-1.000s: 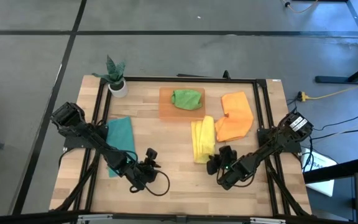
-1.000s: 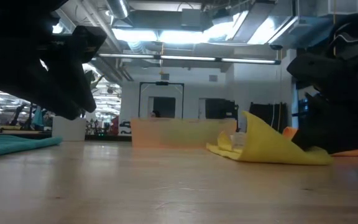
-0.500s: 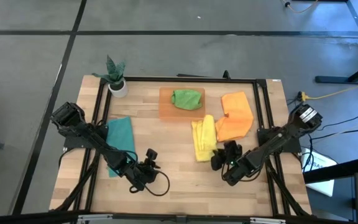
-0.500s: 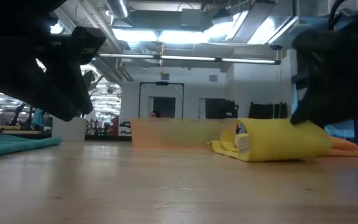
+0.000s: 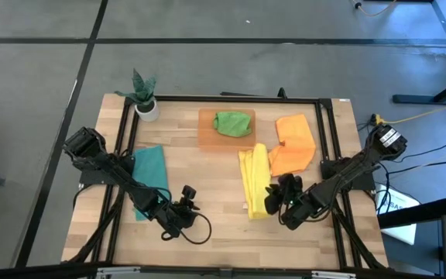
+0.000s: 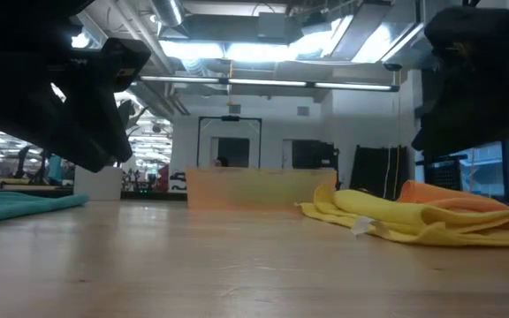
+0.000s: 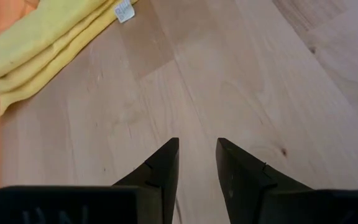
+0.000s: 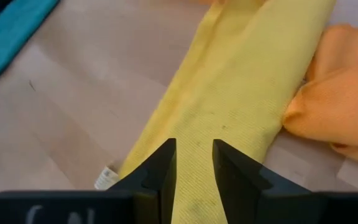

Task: Roll microfiber towels into tight, uniform cylinder then place into a basket
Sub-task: Roll the yellow microfiber cloth

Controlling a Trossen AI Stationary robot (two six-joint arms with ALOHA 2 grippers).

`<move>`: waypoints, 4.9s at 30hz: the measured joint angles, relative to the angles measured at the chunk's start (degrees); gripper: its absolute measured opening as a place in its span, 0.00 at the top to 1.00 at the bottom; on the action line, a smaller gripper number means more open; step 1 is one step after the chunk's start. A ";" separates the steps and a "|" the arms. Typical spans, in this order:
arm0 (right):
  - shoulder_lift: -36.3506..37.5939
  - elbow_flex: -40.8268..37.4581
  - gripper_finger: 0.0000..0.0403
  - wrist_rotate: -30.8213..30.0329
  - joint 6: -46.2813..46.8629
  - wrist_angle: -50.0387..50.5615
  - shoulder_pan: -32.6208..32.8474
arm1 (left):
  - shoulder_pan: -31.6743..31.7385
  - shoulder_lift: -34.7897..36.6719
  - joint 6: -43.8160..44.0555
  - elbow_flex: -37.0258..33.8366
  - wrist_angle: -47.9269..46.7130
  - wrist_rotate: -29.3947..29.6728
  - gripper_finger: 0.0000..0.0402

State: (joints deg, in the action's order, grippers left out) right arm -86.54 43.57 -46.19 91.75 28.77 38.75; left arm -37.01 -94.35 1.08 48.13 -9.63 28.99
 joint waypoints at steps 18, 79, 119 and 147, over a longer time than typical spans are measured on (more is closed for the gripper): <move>-8.30 10.81 0.74 20.59 -55.74 -8.98 5.70 | 0.00 0.00 -0.02 -0.01 0.23 0.02 0.75; -17.90 25.87 1.00 21.94 -53.27 20.11 2.12 | 0.37 0.00 -0.05 -0.01 0.34 0.02 0.75; -17.70 16.98 0.98 24.16 -66.70 12.00 -17.47 | 0.72 0.00 -0.28 -0.01 0.35 -1.49 0.75; -17.66 29.79 0.53 22.29 -69.64 22.97 -20.54 | 0.72 -0.02 -0.26 -0.01 0.22 -1.49 0.75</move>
State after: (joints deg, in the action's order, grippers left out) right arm -104.20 73.36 -23.90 22.11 51.74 18.21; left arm -36.29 -94.37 0.82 48.12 -9.41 27.51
